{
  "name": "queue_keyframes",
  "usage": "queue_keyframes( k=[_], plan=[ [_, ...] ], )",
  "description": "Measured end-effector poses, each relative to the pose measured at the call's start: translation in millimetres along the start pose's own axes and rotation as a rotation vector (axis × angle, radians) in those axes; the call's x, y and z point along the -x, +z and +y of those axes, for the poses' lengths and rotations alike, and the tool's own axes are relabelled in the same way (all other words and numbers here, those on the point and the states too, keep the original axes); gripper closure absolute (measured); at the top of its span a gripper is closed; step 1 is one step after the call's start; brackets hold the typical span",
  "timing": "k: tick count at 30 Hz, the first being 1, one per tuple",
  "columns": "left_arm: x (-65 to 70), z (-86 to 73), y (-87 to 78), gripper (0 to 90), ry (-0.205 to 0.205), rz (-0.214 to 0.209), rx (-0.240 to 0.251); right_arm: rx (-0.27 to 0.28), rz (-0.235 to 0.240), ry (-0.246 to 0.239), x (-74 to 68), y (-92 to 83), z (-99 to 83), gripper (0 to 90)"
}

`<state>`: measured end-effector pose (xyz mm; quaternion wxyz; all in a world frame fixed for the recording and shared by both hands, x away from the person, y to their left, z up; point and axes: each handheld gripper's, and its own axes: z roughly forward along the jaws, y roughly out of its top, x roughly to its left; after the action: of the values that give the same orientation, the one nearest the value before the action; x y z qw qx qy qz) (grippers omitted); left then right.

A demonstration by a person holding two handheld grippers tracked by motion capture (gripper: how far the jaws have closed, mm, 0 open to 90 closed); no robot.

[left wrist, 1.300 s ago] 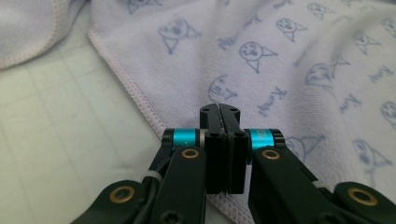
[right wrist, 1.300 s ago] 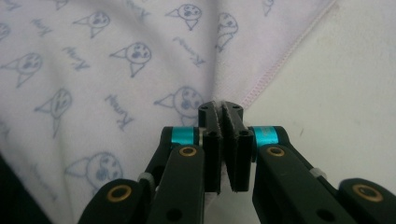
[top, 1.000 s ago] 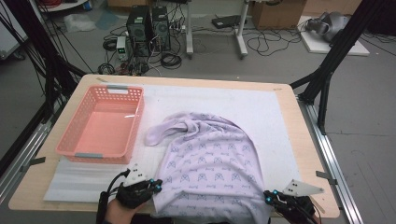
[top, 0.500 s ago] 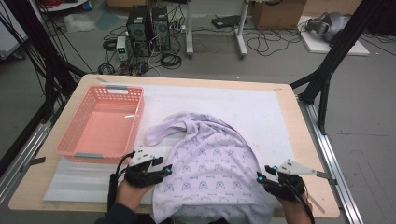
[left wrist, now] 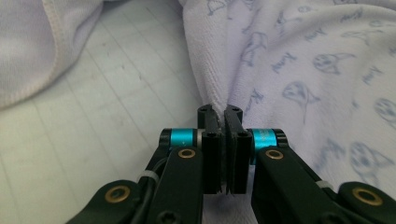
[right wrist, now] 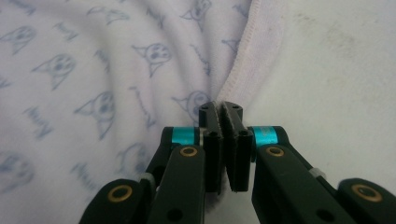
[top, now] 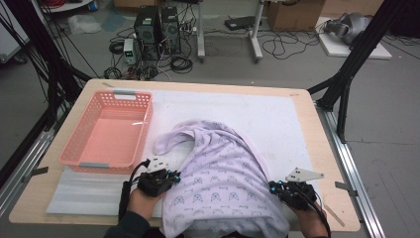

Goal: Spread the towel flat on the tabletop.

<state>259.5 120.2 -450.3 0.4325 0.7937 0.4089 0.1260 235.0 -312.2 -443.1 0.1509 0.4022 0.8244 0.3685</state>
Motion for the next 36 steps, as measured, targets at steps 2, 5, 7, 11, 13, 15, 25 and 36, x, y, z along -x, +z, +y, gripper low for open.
queue_keyframes(
  k=[2,5,7,11,13,15,25,36],
  plan=[
    [2.8,-6.2,-9.6,86.6,0.011,-0.013,-0.005,-0.009,0.022,-0.017,-3.2,-5.7,-3.7,86.8],
    [8.8,-13.6,-24.0,86.5,0.011,-0.033,-0.008,-0.023,0.045,-0.048,-9.6,-15.0,-10.1,86.8],
    [13.4,-21.7,-32.8,86.5,0.016,-0.048,-0.014,-0.036,0.066,-0.066,-15.3,-23.1,-16.0,86.8],
    [16.0,-26.1,-39.6,81.7,0.014,-0.082,-0.009,-0.050,0.121,-0.099,-24.7,-36.0,-20.6,83.2],
    [14.1,-19.8,-37.6,60.9,0.017,-0.085,0.020,-0.040,0.117,-0.100,-24.3,-35.8,-16.6,72.3],
    [6.3,-3.1,-26.0,51.6,-0.010,-0.084,0.093,0.031,0.082,-0.075,-18.9,-27.6,2.1,60.3],
    [-18.6,44.5,36.5,47.1,-0.077,-0.022,0.073,0.070,-0.026,-0.080,3.6,55.4,71.3,60.5],
    [-15.0,49.3,51.6,84.5,0.017,0.009,-0.056,-0.031,-0.055,-0.101,29.9,66.7,67.7,85.9]
  ],
)
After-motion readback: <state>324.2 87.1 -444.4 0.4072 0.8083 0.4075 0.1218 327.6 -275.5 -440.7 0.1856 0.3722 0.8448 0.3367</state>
